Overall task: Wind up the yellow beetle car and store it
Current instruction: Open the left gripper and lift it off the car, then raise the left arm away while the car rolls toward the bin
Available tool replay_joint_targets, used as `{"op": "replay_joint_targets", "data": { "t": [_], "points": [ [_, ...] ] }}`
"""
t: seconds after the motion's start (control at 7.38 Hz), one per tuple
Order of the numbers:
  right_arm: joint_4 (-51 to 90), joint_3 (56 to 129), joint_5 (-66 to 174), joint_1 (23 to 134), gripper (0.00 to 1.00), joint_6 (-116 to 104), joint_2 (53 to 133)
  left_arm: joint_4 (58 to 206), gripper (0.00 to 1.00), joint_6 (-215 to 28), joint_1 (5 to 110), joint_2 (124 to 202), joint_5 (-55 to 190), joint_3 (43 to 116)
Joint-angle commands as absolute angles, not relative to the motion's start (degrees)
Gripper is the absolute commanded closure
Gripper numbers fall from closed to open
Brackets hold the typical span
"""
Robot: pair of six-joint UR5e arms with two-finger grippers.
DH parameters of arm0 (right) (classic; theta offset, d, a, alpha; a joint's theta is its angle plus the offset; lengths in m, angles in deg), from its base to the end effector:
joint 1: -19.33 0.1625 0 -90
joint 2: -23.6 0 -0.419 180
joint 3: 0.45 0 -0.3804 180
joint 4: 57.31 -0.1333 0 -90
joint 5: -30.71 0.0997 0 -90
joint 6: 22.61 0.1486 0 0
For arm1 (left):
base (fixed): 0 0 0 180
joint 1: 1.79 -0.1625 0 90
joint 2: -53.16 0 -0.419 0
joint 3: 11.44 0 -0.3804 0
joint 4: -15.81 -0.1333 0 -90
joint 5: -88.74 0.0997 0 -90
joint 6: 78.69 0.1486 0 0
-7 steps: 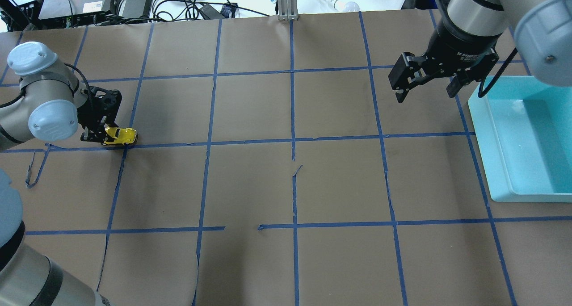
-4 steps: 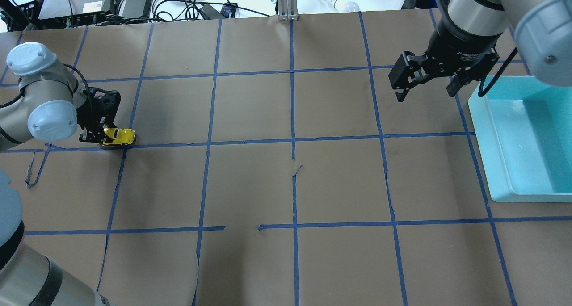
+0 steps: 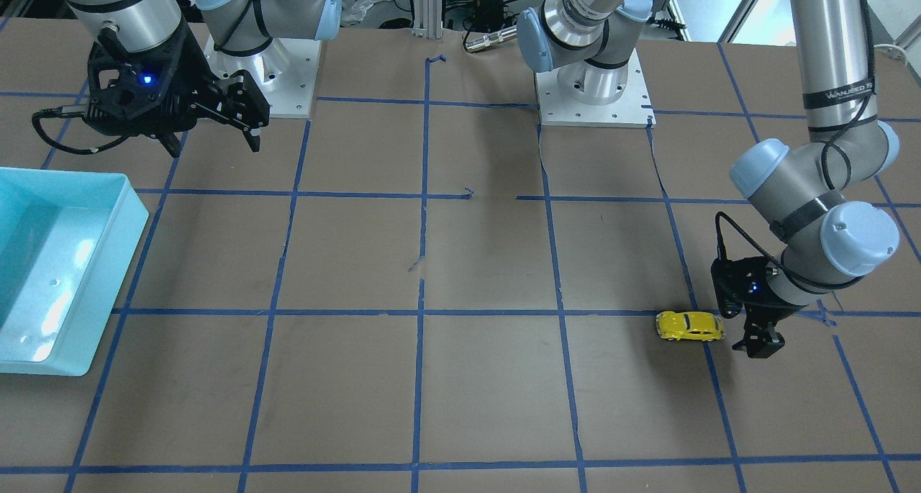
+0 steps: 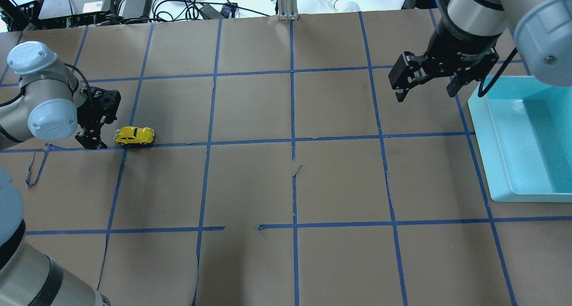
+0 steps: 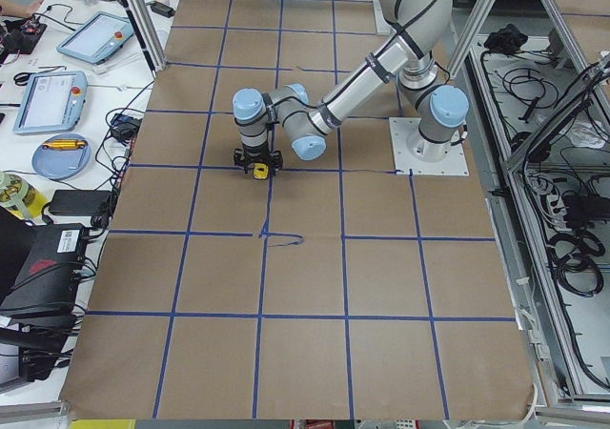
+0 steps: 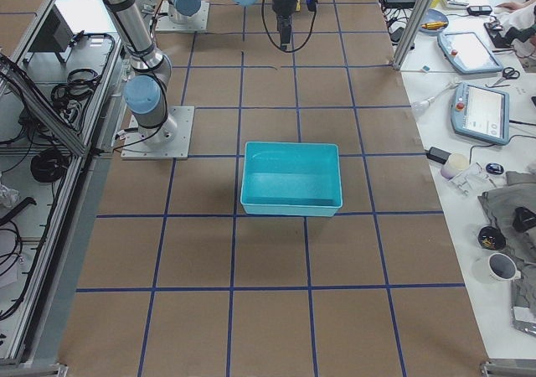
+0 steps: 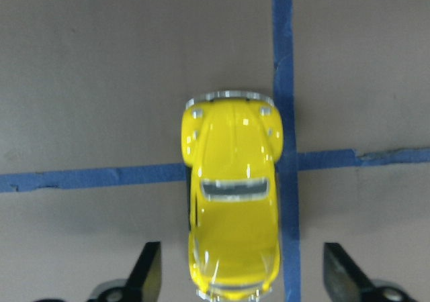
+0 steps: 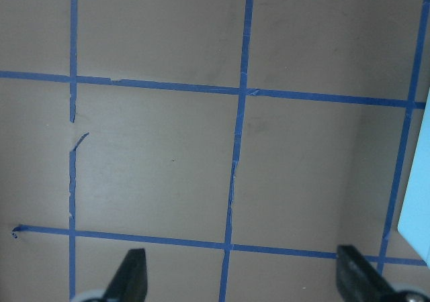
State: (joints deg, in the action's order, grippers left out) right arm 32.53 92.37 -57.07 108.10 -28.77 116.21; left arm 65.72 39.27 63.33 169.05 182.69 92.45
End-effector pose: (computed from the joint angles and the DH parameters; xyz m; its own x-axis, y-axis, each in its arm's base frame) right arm 0.1291 -0.4629 0.4305 -0.9955 -0.0857 -0.0392 -0.0859 0.9963 0.0023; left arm 0.1306 -0.5741 0.1483 0.0527 0.9982 0.0275 0.9965 -0.0543 0.0634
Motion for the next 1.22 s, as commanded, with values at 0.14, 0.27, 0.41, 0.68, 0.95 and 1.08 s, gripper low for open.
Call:
{"op": "replay_joint_targets", "data": {
  "t": [0.14,0.27,0.41,0.68,0.95,1.08],
  "points": [
    [32.6,92.4,-57.0,108.1,0.0,-28.8,116.2,65.8,0.0,39.1,63.3,168.8,182.7,92.5],
    [32.7,92.4,-57.0,108.1,0.0,-28.8,116.2,65.8,0.0,38.8,63.3,168.7,182.7,92.5],
    [32.9,92.4,-57.0,108.0,0.0,-28.8,116.1,66.1,0.0,35.4,64.0,168.0,182.7,92.5],
    [33.1,92.4,-56.9,107.9,0.0,-28.5,116.2,69.6,0.0,23.1,67.1,164.7,183.0,91.8],
    [33.0,92.4,-56.9,107.9,0.0,-28.4,116.2,81.7,0.0,0.5,73.3,158.8,182.3,88.2],
    [33.0,92.4,-56.9,107.9,0.0,-28.5,116.2,87.0,0.0,-9.3,76.5,155.5,182.2,86.0]
  ]
}}
